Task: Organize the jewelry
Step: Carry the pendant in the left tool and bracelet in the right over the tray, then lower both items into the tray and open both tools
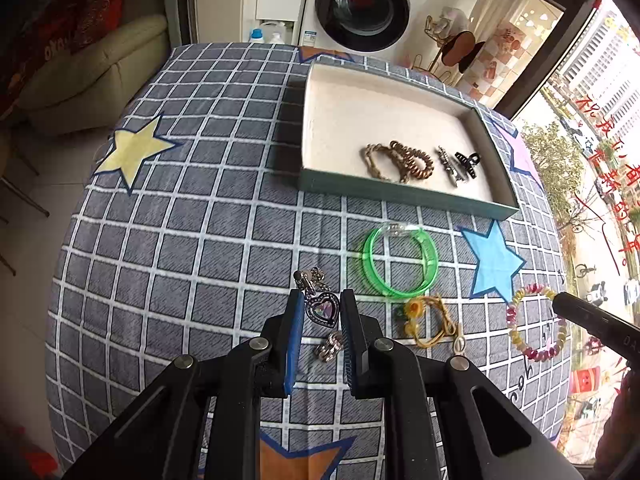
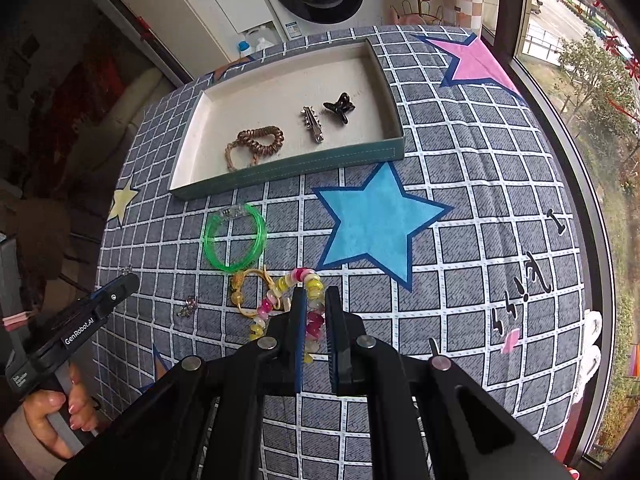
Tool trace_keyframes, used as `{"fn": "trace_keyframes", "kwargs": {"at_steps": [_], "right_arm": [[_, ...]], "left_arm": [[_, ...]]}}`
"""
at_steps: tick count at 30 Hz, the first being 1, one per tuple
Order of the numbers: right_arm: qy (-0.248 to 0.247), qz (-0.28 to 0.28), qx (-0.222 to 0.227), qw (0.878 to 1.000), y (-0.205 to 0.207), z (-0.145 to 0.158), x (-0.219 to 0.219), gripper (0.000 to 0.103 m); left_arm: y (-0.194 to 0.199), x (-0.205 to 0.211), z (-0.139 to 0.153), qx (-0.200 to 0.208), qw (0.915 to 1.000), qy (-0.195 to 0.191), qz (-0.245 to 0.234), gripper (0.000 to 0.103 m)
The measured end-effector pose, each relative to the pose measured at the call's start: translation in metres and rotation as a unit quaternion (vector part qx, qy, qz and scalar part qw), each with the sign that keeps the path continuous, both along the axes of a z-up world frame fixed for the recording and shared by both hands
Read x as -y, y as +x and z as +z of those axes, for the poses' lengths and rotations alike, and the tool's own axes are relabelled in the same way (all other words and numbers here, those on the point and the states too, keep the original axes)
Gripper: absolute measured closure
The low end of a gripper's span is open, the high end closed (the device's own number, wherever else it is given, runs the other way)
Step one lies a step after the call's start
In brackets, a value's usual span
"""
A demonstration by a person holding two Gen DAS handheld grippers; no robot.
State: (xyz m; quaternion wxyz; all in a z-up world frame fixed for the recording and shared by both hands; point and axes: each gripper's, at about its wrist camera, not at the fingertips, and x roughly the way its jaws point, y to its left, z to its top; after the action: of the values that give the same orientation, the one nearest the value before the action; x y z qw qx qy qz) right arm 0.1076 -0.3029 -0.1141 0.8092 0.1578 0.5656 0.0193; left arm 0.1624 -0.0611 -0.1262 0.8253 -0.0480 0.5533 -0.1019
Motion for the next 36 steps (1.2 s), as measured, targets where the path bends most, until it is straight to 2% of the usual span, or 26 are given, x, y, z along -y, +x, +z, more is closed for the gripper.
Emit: {"fn": "trace_keyframes", "kwargs": {"at_steps": [7, 14, 24, 36], "right_arm": [[0.006, 0.001, 0.028, 1.0, 0.042, 0.017, 0.012, 0.093], [0.017, 0.0, 0.045, 0.999, 0.091, 0.02, 0.022, 0.093], [0.026, 0.012, 0.049, 0.998, 0.153, 0.001, 0.027, 0.093], [0.026, 0.027, 0.042, 0.998, 0.21, -0.034, 0.033, 0.093]], "left_arm": [[0.031, 0.022, 0.017, 0.027, 0.9993, -0.002, -0.027, 0.073], [0.071, 0.039, 0.017, 0.038, 0.9987, 0.0, -0.034, 0.073], [0.121, 0.064, -0.005, 0.035, 0.9986, 0.017, -0.037, 0.073], [0.16, 0.083, -0.038, 0.027, 0.9968, 0.064, -0.038, 0.072]]}}
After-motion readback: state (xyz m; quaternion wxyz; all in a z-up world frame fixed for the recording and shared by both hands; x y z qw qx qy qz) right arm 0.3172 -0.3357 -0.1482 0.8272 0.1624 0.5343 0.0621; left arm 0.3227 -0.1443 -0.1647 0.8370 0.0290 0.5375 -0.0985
